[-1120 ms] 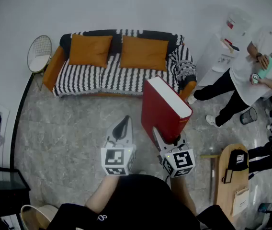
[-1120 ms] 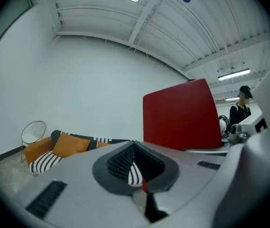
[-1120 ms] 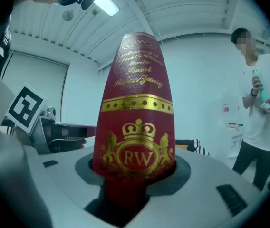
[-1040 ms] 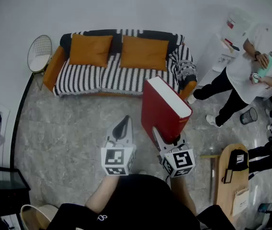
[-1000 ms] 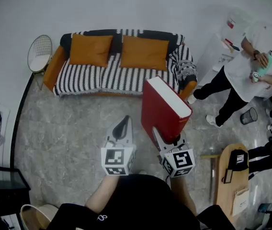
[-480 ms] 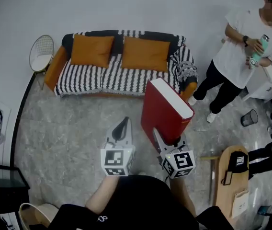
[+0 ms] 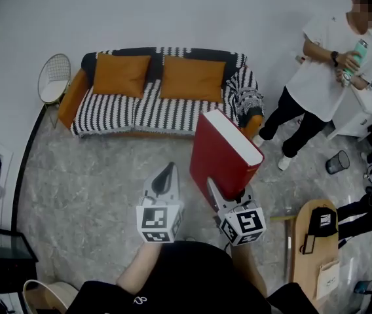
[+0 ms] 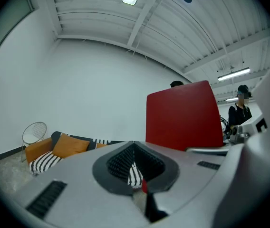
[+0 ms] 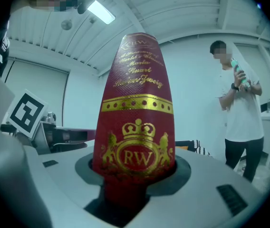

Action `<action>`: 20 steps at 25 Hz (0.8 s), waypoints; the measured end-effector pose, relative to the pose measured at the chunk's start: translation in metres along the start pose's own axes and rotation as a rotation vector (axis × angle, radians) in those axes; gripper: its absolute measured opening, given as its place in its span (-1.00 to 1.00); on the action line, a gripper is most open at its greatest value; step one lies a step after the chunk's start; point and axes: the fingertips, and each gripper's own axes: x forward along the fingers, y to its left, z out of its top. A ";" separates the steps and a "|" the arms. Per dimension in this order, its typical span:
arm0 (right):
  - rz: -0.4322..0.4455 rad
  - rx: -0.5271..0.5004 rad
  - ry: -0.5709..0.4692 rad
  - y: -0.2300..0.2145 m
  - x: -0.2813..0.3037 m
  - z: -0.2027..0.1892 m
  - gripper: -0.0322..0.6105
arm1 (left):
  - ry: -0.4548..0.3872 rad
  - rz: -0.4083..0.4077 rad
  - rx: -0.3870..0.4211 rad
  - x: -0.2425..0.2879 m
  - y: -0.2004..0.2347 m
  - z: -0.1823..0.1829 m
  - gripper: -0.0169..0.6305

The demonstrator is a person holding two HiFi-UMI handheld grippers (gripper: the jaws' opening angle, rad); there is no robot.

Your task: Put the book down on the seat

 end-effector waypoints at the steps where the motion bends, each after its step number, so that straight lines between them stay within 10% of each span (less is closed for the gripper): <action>1: -0.002 0.000 -0.002 -0.002 -0.005 -0.002 -0.24 | -0.001 -0.002 0.001 -0.002 -0.004 -0.003 -0.91; 20: -0.044 -0.048 0.027 -0.057 0.060 -0.013 -0.24 | -0.006 0.003 -0.104 0.093 0.032 -0.021 -0.91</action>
